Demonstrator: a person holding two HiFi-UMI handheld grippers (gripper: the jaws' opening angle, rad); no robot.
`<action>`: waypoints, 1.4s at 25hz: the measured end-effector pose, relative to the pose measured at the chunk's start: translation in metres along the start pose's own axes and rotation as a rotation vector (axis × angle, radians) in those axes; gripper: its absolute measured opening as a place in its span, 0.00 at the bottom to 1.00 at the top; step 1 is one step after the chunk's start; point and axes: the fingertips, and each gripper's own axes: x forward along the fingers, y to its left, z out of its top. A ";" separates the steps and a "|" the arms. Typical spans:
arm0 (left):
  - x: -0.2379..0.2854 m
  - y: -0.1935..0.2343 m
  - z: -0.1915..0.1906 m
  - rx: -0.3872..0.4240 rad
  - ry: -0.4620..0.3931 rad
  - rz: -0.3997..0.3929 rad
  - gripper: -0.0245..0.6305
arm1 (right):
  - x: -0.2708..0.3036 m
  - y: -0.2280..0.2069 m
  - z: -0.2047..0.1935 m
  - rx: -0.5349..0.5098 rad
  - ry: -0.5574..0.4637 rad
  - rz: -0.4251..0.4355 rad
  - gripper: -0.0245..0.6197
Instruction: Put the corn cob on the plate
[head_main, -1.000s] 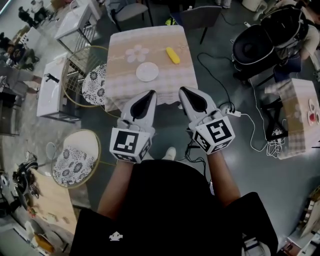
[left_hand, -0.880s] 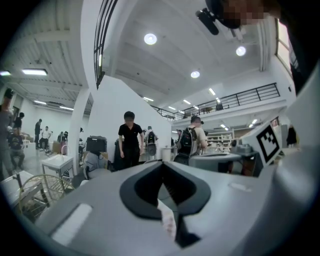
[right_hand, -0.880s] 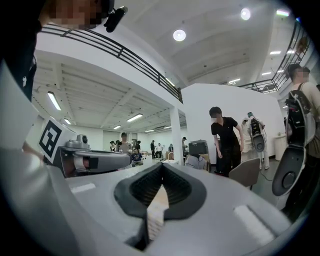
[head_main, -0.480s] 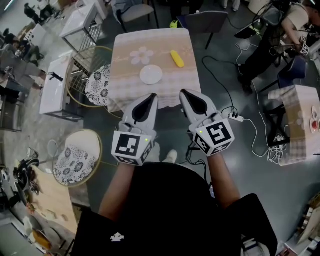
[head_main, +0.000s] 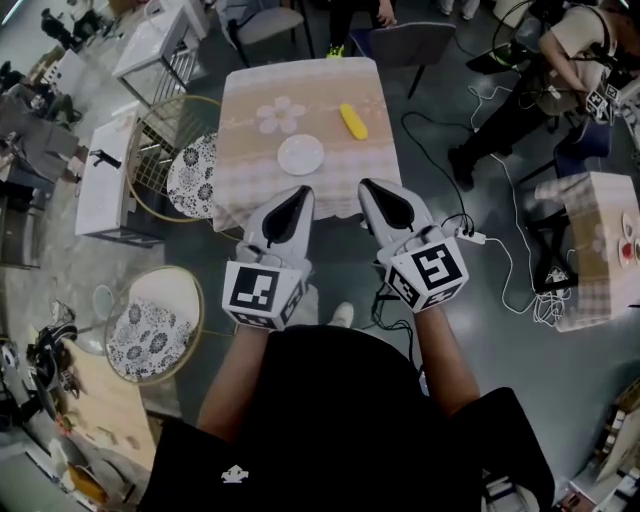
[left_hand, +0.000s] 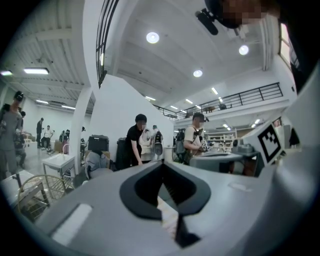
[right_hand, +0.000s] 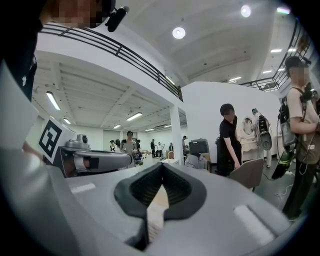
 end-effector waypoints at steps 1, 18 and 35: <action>0.002 0.003 -0.001 -0.002 0.001 -0.001 0.05 | 0.003 -0.001 0.000 0.000 0.001 -0.001 0.04; 0.050 0.068 -0.001 -0.012 0.020 -0.030 0.05 | 0.076 -0.028 -0.001 0.011 0.027 -0.042 0.04; 0.073 0.130 0.005 -0.013 0.013 -0.062 0.05 | 0.137 -0.032 0.004 0.003 0.038 -0.081 0.04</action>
